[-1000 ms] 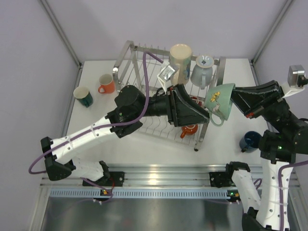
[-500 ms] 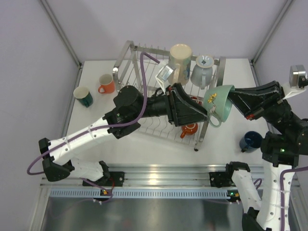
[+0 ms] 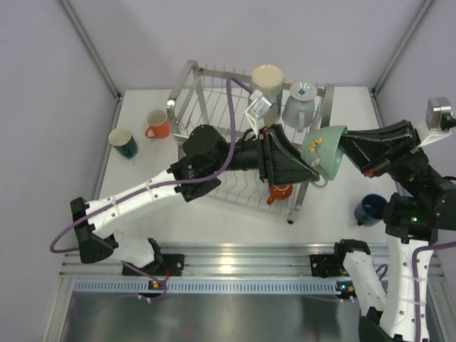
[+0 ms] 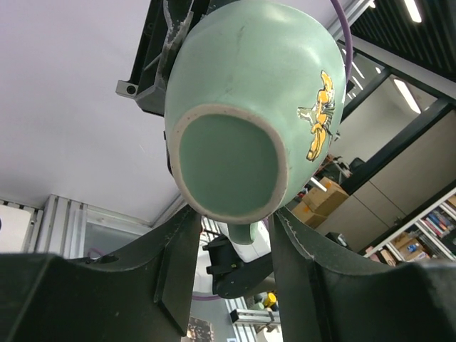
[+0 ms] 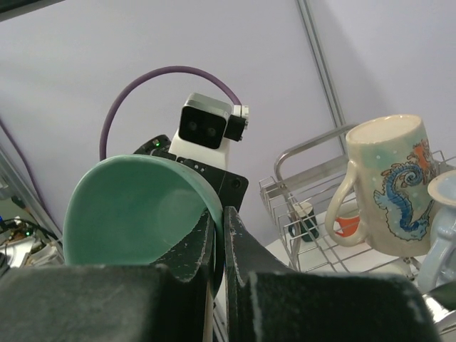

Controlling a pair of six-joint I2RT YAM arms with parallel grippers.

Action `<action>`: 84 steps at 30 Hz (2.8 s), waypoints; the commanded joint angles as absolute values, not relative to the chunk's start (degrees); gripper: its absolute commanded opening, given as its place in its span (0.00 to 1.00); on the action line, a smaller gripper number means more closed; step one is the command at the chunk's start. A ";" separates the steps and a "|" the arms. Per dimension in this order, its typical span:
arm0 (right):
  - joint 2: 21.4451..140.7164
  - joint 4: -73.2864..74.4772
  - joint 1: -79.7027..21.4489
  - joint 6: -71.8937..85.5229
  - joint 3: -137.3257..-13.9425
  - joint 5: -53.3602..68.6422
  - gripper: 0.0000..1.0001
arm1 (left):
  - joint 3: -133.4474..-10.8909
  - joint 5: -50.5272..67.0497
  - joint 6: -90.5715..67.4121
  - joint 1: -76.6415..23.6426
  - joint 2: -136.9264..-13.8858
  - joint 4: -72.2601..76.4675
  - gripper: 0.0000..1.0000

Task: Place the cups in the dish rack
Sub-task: Pass the cup from the right arm to the left, then place the cup upside down on the dish rack

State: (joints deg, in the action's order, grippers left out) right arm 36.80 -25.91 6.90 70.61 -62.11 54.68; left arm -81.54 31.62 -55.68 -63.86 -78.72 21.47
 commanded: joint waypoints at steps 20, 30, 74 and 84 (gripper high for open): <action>35.77 -33.22 5.36 71.37 -57.31 50.45 0.00 | -83.85 35.69 -63.02 -65.74 -81.12 32.78 0.40; 34.37 -32.52 4.92 71.19 -55.81 50.36 0.00 | -82.97 35.07 -63.46 -66.18 -80.95 32.78 0.00; 31.90 9.84 4.92 42.90 -74.70 43.95 0.99 | -48.53 4.93 -40.34 -69.08 -53.61 -19.77 0.00; 32.25 15.47 4.92 37.88 -77.78 41.22 0.99 | -45.70 -9.57 -44.47 -68.21 -59.32 -24.51 0.00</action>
State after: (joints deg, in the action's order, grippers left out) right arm 32.03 13.67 5.23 39.88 -76.66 42.76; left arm -44.64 -1.50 -42.87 -68.97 -57.49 -24.43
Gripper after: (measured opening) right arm 0.993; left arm 0.196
